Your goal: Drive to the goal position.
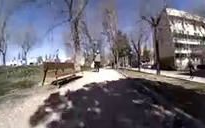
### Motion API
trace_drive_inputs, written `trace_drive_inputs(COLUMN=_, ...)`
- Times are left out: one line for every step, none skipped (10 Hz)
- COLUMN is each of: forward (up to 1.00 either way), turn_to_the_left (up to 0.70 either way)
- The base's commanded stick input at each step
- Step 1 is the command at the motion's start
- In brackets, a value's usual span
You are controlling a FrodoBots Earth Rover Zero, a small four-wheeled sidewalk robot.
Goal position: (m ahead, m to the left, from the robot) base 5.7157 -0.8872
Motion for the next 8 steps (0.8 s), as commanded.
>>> trace_drive_inputs(forward=1.00, turn_to_the_left=0.00)
trace_drive_inputs(forward=1.00, turn_to_the_left=0.00)
trace_drive_inputs(forward=1.00, turn_to_the_left=0.00)
trace_drive_inputs(forward=1.00, turn_to_the_left=0.00)
trace_drive_inputs(forward=1.00, turn_to_the_left=0.00)
trace_drive_inputs(forward=1.00, turn_to_the_left=-0.08)
trace_drive_inputs(forward=1.00, turn_to_the_left=-0.27)
trace_drive_inputs(forward=1.00, turn_to_the_left=-0.31)
